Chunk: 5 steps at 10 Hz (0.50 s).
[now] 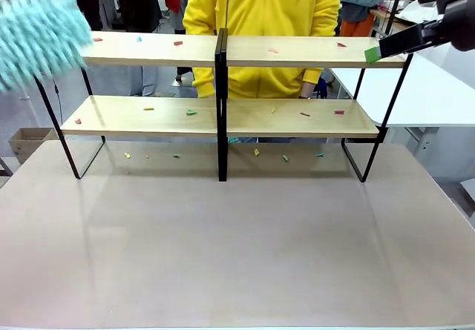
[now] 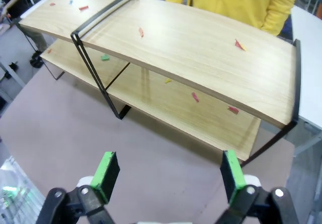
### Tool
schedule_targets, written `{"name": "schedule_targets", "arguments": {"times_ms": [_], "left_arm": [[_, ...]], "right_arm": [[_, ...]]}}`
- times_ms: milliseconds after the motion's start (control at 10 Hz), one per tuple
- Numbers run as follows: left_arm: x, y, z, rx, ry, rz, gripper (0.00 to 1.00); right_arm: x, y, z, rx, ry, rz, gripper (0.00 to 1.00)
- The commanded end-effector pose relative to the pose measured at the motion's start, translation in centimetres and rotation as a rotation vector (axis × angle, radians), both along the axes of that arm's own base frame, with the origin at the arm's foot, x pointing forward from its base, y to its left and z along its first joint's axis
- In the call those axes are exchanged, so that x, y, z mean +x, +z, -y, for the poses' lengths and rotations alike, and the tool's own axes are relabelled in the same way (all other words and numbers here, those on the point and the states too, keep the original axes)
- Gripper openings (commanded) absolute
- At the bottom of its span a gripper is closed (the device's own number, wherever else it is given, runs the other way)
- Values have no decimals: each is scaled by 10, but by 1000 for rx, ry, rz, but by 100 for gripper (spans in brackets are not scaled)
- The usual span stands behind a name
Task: Clean the shelves.
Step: Clean a randomly selected level of the Shelf with the Duster.
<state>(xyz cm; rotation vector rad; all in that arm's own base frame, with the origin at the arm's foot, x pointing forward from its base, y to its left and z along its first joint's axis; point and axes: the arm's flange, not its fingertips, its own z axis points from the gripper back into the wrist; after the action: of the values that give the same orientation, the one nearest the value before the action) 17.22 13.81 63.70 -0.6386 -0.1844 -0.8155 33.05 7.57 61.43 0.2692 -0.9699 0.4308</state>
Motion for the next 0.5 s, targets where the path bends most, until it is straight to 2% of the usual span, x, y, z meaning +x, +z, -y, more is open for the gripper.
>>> {"name": "schedule_targets", "arguments": {"times_ms": [0,100,200,300,400], "left_arm": [[11,-73,76,350,-219,13,13],[21,-110,112,433,-86,55,13],[35,-135,135,366,53,-16,13],[58,-132,142,272,272,-96,13],[18,-114,116,400,-86,-15,13]], "right_arm": [[1,0,1,0,1,0,100],[1,0,1,0,1,0,100],[1,0,1,0,1,0,100],[1,0,1,0,1,0,100],[1,0,1,0,1,0,100]]}}
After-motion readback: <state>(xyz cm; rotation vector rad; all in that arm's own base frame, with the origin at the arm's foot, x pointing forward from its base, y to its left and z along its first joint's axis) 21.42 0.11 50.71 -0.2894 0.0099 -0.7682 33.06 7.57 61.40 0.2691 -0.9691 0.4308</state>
